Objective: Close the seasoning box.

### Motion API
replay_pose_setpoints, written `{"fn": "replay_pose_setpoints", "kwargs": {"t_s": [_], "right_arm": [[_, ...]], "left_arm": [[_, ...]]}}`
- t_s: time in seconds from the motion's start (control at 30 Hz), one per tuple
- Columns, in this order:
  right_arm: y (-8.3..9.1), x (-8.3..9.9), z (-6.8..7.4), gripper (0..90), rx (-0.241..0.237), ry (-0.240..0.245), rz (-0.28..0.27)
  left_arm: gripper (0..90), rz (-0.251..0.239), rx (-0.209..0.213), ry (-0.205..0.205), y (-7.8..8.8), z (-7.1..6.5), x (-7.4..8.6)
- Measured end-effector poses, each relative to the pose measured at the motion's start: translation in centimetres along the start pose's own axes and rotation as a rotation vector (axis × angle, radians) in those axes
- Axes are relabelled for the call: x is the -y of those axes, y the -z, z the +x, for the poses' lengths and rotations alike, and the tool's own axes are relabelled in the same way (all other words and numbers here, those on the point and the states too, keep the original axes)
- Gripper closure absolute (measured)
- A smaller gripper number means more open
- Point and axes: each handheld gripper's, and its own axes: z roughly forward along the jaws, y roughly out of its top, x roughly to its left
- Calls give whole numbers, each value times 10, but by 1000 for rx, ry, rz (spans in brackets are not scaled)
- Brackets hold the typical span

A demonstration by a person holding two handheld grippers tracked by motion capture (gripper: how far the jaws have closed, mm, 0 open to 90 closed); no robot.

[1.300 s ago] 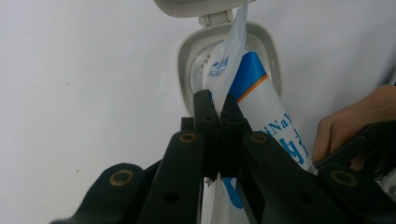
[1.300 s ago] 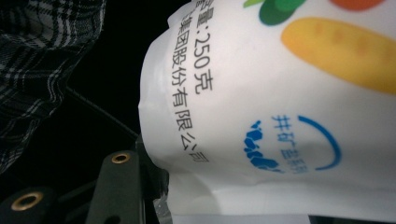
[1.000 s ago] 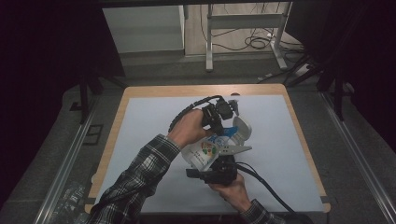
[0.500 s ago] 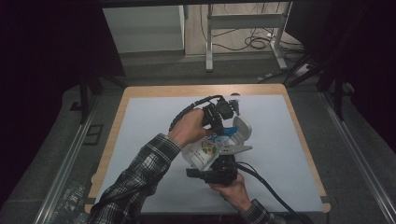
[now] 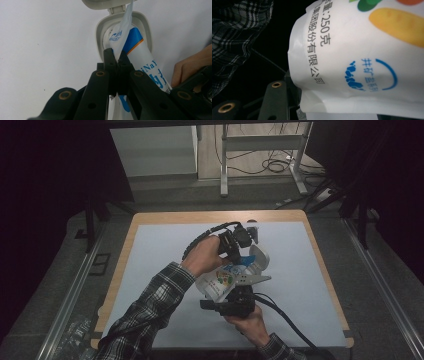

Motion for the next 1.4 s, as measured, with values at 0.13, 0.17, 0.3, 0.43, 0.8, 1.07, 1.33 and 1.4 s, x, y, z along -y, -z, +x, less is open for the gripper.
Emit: {"fn": "replay_pose_setpoints", "kwargs": {"t_s": [0.13, 0.17, 0.3, 0.43, 0.8, 1.07, 1.33, 1.4], "right_arm": [[0, 0, 0, 476, -3, -4, -3], [0, -1, 0, 476, -9, -10, -5], [1, -1, 0, 476, -9, -7, -7], [1, -1, 1, 476, -12, -7, -9], [2, -2, 1, 476, -16, -9, -14], [3, -3, 1, 478, -18, -4, -21], [3, -4, 2, 480, -25, -10, -27], [3, -4, 1, 480, -26, -8, -29]], "left_arm": [[896, 3, -3, 1, 0, 0, 0], [896, 7, -6, 1, -1, 0, 0], [897, 11, -4, 3, -1, 1, 0], [896, 16, -6, -2, -1, 1, -1], [896, 19, -7, 0, -2, 1, -1], [896, 16, -6, 3, -1, 1, -2], [896, 19, -4, 6, 0, 1, -1], [896, 20, -4, 7, 1, 1, -2]]}}
